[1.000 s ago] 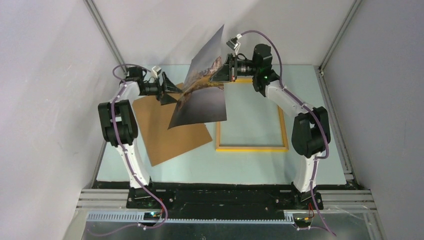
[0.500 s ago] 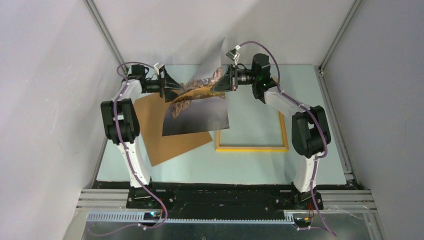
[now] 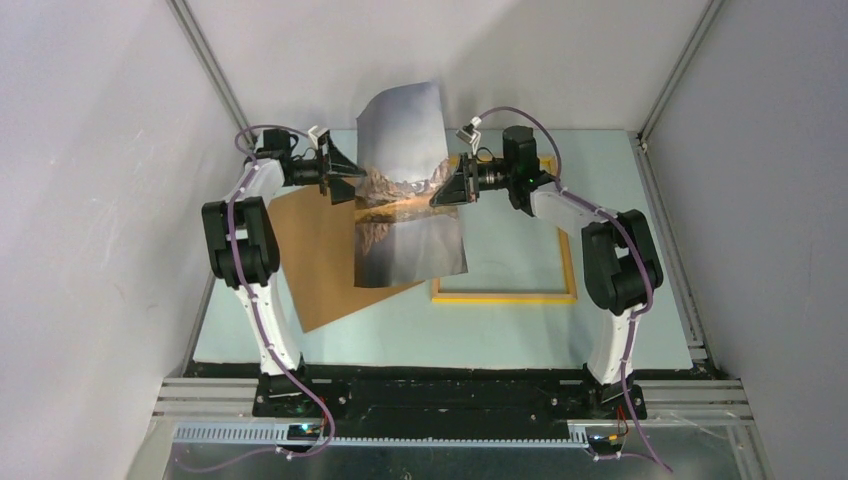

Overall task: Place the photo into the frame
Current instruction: Turn over the photo at the center of the board.

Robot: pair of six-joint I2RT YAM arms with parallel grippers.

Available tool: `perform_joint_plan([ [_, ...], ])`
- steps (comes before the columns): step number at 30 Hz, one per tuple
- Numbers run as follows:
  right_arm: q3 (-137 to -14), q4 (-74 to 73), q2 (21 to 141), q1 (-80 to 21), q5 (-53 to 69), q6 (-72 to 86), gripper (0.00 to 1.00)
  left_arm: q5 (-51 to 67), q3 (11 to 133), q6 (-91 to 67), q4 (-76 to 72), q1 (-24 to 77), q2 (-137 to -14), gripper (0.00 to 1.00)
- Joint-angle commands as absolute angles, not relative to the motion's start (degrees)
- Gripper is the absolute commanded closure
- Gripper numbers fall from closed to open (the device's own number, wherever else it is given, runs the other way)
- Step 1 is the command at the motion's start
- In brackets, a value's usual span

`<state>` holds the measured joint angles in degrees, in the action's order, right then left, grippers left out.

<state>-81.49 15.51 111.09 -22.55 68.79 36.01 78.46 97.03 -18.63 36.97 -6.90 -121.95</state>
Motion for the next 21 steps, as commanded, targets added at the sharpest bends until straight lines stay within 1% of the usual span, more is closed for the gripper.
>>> perform_joint_plan([
  [1,-81.3,12.6,111.9,-20.7,67.0,30.3,1.00,81.2,99.8,-20.1,36.7,-6.5,-120.3,0.02],
  [16,-82.7,3.8,114.2,-17.8,56.5,26.8,1.00,81.4,97.0,-18.9,36.6,-7.0,-117.4,0.02],
  [17,-82.8,3.6,114.3,-17.8,56.2,26.8,1.00,81.2,96.9,-18.8,36.6,-7.0,-117.3,0.00],
  [21,-83.4,2.3,114.8,-17.3,55.4,26.0,1.00,81.0,96.7,-18.7,36.6,-7.1,-117.1,0.02],
])
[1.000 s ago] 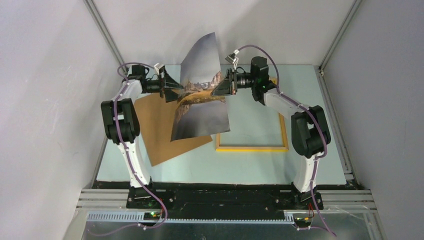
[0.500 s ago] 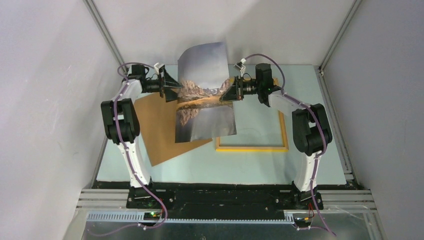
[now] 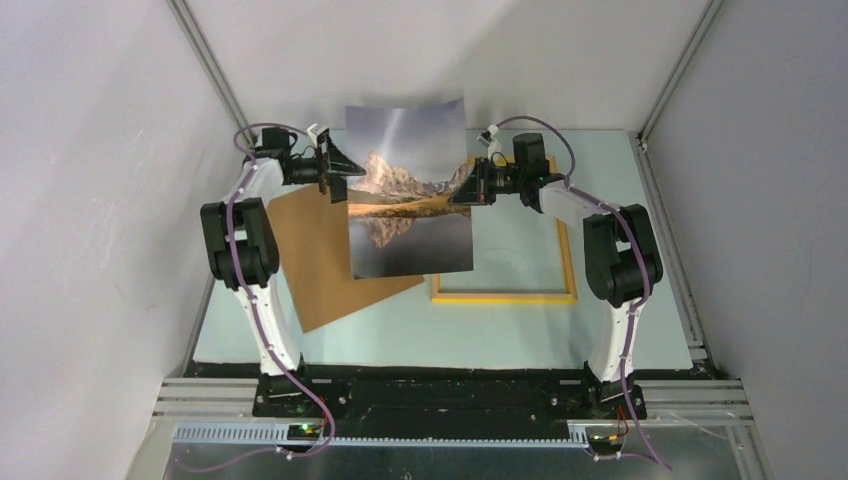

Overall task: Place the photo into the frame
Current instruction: Turn over the photo at the center of the board.

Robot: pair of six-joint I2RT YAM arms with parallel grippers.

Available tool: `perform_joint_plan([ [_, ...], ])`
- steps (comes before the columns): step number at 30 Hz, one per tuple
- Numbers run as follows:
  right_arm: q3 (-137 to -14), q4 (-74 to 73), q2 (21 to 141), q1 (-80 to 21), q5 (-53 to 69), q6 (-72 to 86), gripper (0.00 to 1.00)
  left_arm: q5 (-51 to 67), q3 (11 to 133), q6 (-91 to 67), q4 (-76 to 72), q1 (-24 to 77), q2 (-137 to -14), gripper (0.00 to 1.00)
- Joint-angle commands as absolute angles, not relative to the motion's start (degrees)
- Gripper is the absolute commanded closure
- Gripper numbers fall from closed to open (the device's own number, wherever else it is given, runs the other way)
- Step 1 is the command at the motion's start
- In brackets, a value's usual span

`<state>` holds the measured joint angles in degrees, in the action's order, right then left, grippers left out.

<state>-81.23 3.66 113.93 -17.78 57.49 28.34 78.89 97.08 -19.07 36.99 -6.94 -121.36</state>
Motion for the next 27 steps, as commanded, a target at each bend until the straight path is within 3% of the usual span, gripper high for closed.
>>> perform_joint_plan([
  [1,-83.8,1.6,114.9,-17.1,55.4,25.6,1.00,80.8,96.7,-18.6,36.6,-7.2,-117.0,0.02],
  [13,-84.0,5.1,116.2,-16.8,57.4,30.3,1.00,76.7,94.6,-16.6,36.5,-7.2,-115.8,0.06],
  [19,-81.9,13.6,116.3,-17.3,60.1,38.9,1.00,71.9,92.2,-13.8,36.5,-6.1,-113.8,0.15],
  [21,-81.3,17.3,116.3,-17.4,60.8,41.7,1.00,70.5,91.5,-13.0,36.5,-5.4,-113.2,0.22],
  [27,-80.9,17.2,116.1,-17.2,61.0,41.7,1.00,69.5,91.2,-12.5,36.5,-4.3,-111.9,0.56],
])
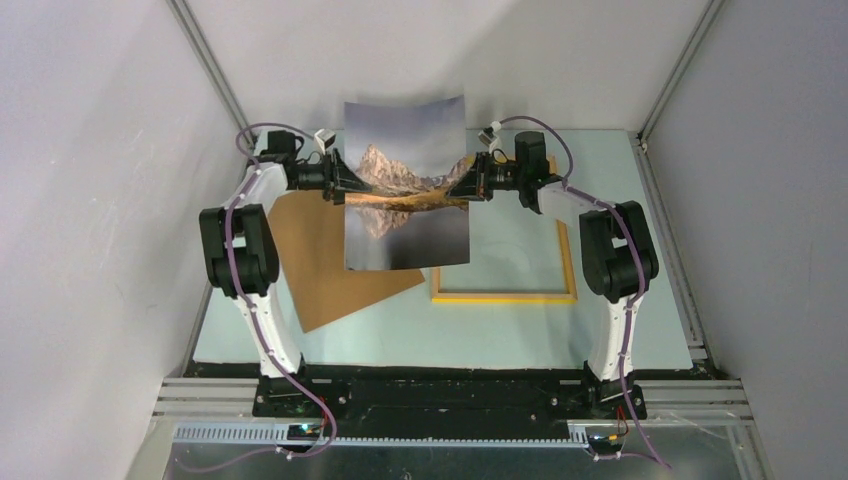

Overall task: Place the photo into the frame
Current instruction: Turn over the photo at the center of the board.

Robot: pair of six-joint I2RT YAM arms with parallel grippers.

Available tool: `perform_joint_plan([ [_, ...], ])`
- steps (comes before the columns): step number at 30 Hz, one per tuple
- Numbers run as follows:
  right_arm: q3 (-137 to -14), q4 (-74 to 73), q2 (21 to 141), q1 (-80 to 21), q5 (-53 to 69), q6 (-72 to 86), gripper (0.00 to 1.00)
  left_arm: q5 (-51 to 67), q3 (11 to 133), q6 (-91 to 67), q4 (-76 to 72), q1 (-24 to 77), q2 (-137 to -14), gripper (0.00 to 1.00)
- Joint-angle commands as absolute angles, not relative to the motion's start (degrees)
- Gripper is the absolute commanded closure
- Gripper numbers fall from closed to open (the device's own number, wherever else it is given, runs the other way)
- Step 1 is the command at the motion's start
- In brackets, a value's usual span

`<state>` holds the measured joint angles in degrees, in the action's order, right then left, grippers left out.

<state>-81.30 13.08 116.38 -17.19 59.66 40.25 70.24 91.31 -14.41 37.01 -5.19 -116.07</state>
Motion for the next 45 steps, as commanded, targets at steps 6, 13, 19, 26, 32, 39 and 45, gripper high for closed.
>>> perform_joint_plan([
  [6,-80.7,15.7,116.1,-16.3,60.5,39.5,1.00,68.0,91.8,-12.5,36.5,-4.2,-109.6,0.95],
  [13,-80.9,11.5,114.9,-15.2,58.3,36.4,0.59,62.3,93.5,-13.9,36.4,-3.3,-104.5,1.00],
  [19,-81.3,7.7,112.0,-12.5,56.3,33.0,0.22,53.4,97.2,-14.7,38.1,-2.9,-98.6,1.00],
  [26,-81.3,4.0,107.6,-10.1,53.7,30.1,0.18,27.7,109.0,-1.2,53.2,3.5,-94.8,1.00],
  [32,-81.6,2.6,105.3,-10.1,52.7,29.6,0.17,2.6,114.8,7.2,58.6,14.5,-93.7,1.00],
  [39,-80.4,2.7,103.5,-10.0,51.7,30.0,0.17,-22.9,115.6,13.0,58.6,29.0,-99.1,1.00],
  [45,-75.8,6.8,101.4,-8.9,49.4,33.4,0.14,-27.4,117.4,13.3,58.6,32.9,-107.5,1.00],
])
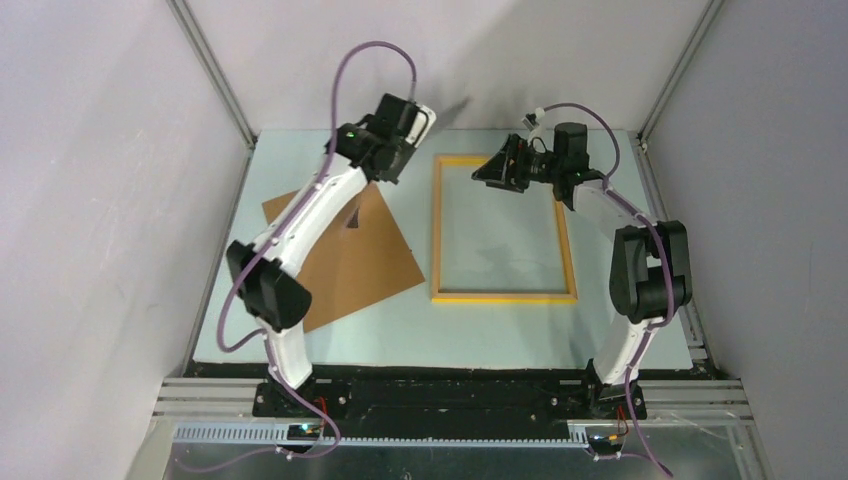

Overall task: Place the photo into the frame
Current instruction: Turn over the photo at the center of the board.

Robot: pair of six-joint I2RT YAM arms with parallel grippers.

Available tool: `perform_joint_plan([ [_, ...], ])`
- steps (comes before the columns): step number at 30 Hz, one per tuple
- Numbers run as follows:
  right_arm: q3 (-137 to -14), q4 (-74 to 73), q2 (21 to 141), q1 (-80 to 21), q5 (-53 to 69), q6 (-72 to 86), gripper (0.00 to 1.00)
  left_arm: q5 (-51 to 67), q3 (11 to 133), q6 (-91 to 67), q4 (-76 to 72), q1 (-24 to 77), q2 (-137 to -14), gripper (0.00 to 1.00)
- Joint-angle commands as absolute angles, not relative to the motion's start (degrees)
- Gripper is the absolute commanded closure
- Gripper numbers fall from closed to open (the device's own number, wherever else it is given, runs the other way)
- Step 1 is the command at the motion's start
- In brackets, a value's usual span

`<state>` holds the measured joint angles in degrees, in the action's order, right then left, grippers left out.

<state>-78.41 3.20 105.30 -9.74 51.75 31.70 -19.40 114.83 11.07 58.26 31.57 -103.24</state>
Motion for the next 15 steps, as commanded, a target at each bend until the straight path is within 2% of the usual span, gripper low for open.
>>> perform_joint_plan([
  [1,-74.8,6.9,100.9,-8.8,48.8,34.0,0.12,-27.1,117.6,13.1,58.6,33.4,-109.5,1.00],
  [15,-64.3,11.3,99.3,-8.6,38.9,41.2,0.02,-17.4,122.8,5.0,58.6,39.0,-123.3,1.00],
])
